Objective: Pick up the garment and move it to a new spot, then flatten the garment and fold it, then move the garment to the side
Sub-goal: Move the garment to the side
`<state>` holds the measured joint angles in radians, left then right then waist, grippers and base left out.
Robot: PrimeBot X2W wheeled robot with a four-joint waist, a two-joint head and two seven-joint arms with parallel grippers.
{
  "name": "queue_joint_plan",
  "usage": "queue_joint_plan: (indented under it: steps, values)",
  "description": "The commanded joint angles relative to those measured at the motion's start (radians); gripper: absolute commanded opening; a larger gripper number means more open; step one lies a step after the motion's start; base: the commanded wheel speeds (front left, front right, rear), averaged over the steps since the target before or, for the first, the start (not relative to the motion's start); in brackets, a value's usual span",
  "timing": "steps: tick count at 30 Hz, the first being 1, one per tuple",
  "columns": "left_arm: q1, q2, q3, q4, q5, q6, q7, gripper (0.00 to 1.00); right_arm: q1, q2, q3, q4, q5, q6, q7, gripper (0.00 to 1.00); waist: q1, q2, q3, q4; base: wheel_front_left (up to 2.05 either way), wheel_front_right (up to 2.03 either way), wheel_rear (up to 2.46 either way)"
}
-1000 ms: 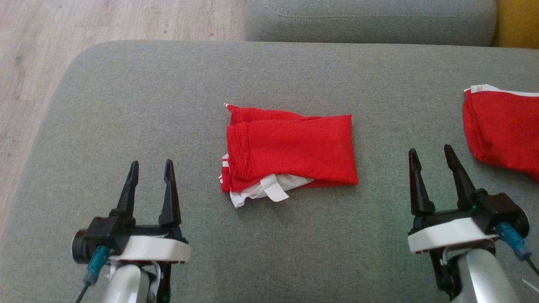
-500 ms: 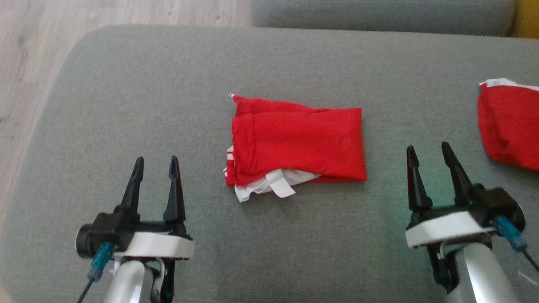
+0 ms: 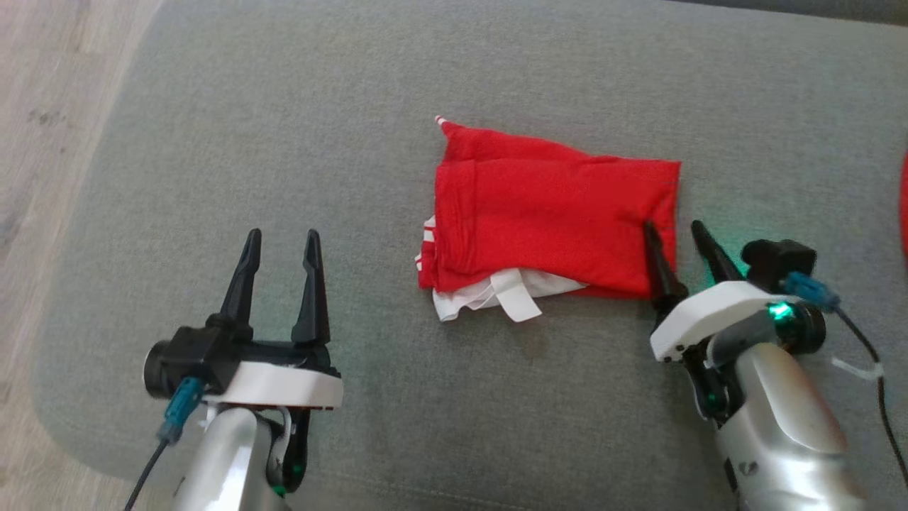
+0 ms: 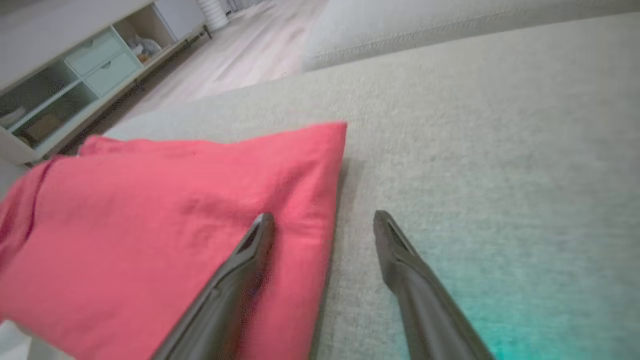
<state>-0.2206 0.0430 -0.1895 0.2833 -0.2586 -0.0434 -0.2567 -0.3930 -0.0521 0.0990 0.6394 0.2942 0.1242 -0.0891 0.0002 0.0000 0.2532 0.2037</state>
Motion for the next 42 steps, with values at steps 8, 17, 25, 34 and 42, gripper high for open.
queue_joint_plan:
  steps: [8, 17, 25, 34, 42]
  values:
    - [-0.037, 0.007, 0.018, -0.016, -0.022, 0.004, -0.005, 1.0, -0.077, 0.002, 0.098, 0.122, -0.035, 0.007, 0.037, 0.0, -0.0002, 0.0, 0.005, 0.023, 0.0, 0.0, 0.0]
    - [-0.033, 0.007, 0.008, 0.0, -0.009, 0.002, -0.005, 1.0, -0.113, 0.002, 0.094, 0.175, -0.177, 0.007, -0.05, 0.0, -0.0002, 0.0, -0.04, -0.012, 0.0, 0.0, 0.0]
    - [-0.016, 0.007, -0.013, 0.018, 0.019, -0.004, -0.005, 1.0, -0.112, -0.025, 0.089, 0.135, -0.381, 0.007, -0.071, 0.0, -0.0002, 0.0, -0.102, -0.083, 0.0, 0.0, 0.0]
    - [-0.003, 0.007, 0.0, 0.018, 0.041, -0.014, -0.005, 1.0, -0.12, -0.212, 0.17, 0.003, -0.427, 0.007, 0.005, 0.0, -0.0002, 0.0, -0.116, -0.191, 0.0, 0.0, 0.0]
    - [-0.041, 0.007, -0.011, -0.009, 0.045, -0.021, -0.005, 1.0, -0.17, -0.458, 0.048, -0.062, -0.425, 0.007, 0.11, 0.0, -0.0002, 0.0, -0.035, -0.234, 0.0, 0.0, 0.0]
